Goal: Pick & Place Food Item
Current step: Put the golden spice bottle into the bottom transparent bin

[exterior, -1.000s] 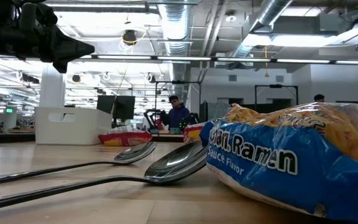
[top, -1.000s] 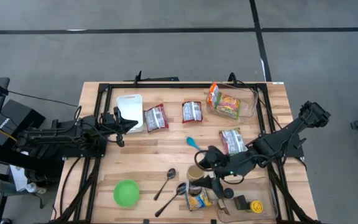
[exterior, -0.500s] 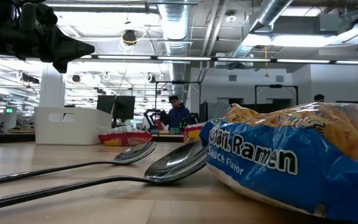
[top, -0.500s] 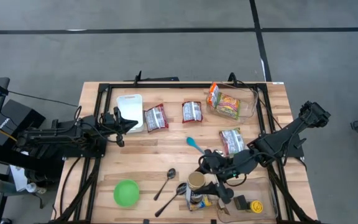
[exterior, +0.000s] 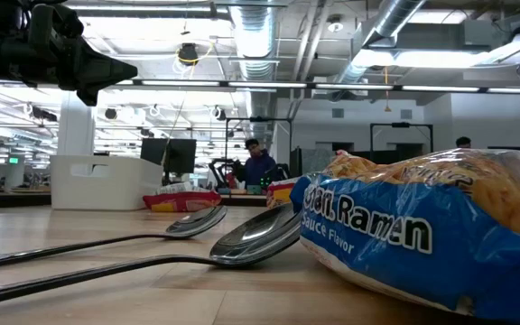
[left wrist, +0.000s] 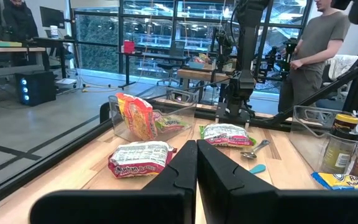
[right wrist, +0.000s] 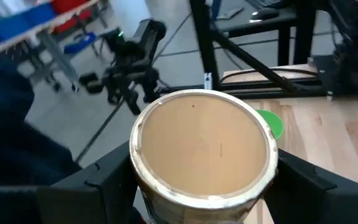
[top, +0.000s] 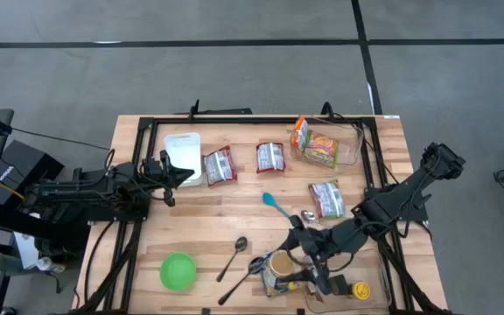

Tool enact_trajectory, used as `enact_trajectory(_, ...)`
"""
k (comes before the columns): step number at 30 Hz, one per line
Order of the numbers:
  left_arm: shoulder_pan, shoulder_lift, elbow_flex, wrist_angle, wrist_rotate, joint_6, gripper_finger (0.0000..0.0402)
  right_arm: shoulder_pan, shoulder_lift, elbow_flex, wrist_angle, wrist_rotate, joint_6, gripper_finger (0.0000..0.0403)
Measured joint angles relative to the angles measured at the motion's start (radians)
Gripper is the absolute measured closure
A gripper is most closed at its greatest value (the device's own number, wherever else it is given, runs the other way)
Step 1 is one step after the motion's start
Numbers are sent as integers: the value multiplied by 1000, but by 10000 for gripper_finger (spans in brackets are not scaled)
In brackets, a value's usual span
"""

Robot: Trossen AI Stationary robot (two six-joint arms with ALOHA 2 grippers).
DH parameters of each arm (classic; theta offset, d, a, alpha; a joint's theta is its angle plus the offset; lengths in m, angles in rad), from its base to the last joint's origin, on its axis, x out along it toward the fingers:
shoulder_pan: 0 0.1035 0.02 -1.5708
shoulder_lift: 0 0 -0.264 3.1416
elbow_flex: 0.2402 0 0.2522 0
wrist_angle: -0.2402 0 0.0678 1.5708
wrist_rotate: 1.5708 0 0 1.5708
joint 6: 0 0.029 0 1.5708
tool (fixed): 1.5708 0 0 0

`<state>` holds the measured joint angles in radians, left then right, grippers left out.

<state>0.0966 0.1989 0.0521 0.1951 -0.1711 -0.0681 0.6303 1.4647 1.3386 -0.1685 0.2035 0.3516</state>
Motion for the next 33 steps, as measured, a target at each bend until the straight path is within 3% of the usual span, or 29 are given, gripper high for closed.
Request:
enact_trajectory(9, 0, 0, 0, 0, 0, 0, 399, 62, 0, 0, -101, -3, -278, 132)
enact_trajectory(29, 0, 0, 0, 0, 0, 0, 399, 130, 0, 0, -227, -4, -280, 132)
enact_trajectory(33, 0, 0, 0, 0, 0, 0, 399, 140, 0, 0, -233, 4, -218, 130)
